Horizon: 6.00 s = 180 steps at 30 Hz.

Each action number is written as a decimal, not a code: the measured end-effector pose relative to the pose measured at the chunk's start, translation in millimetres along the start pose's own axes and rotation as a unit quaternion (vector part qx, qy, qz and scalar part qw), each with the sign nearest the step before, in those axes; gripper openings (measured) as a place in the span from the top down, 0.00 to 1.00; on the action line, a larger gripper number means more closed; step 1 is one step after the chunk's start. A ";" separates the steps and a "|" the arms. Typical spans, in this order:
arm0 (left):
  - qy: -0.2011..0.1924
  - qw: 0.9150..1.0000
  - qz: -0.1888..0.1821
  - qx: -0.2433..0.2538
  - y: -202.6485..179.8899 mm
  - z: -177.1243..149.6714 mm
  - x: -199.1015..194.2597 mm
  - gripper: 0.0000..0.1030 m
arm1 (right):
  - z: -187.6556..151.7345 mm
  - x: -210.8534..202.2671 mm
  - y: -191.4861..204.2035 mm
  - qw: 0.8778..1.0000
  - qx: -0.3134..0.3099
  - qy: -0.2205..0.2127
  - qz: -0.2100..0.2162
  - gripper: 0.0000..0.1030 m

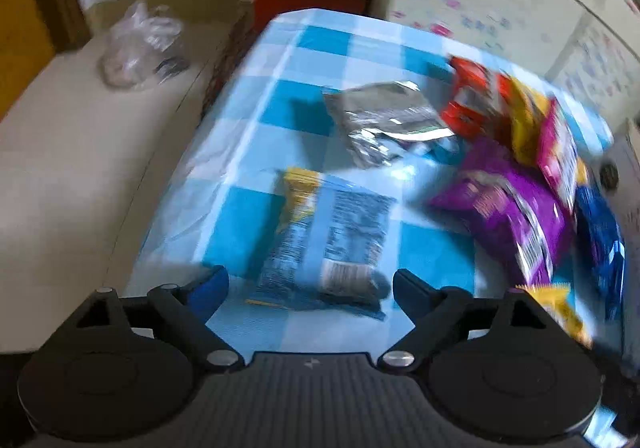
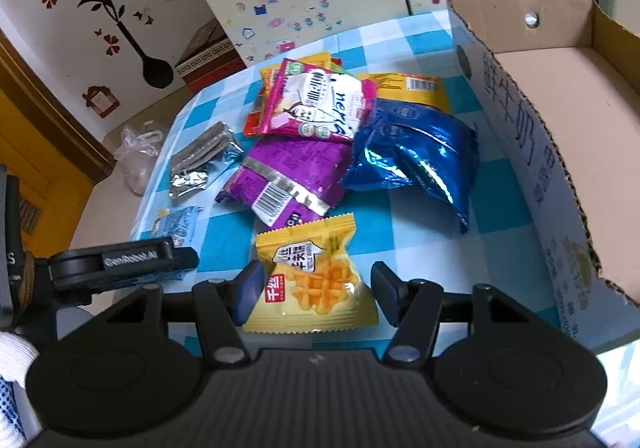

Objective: Organize snacks
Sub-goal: 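Grasp the yellow waffle packet with the right tool while the left tool grasps the light-blue wafer packet, then carry both packets over the cardboard box and open both tools, then withdraw both tools from the box back toward the table, then lower the left tool onto the silver foil bag while the right tool approaches the blue bag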

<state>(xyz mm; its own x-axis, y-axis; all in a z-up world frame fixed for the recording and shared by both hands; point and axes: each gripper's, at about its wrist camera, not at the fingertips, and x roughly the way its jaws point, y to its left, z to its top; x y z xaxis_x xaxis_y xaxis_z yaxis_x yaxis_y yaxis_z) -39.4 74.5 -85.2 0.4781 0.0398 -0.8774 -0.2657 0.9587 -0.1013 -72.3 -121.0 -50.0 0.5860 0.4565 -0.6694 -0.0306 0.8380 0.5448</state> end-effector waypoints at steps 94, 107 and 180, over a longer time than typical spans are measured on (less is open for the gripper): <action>-0.112 0.979 -0.139 0.100 -155.8 -28.1 -130.1 0.45 | 48.8 -155.4 -79.3 0.979 0.061 -0.197 -0.003 0.52; -0.090 0.967 -0.189 0.148 -234.8 -39.6 -122.2 0.45 | 50.5 -169.3 -133.3 0.960 0.157 -0.225 -0.044 0.52; -0.061 0.997 -0.035 0.017 -30.9 96.2 -15.8 0.00 | 32.3 -58.9 -22.4 0.989 -0.043 -0.139 0.035 0.30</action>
<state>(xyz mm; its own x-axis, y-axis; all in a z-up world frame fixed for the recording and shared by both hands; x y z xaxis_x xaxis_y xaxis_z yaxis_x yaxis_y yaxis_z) 41.8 71.4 -23.1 0.5933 0.0051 -0.8050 -0.2009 0.9693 -0.1419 -79.9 -176.4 -6.5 0.7797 0.4249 -0.4599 -0.1416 0.8351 0.5316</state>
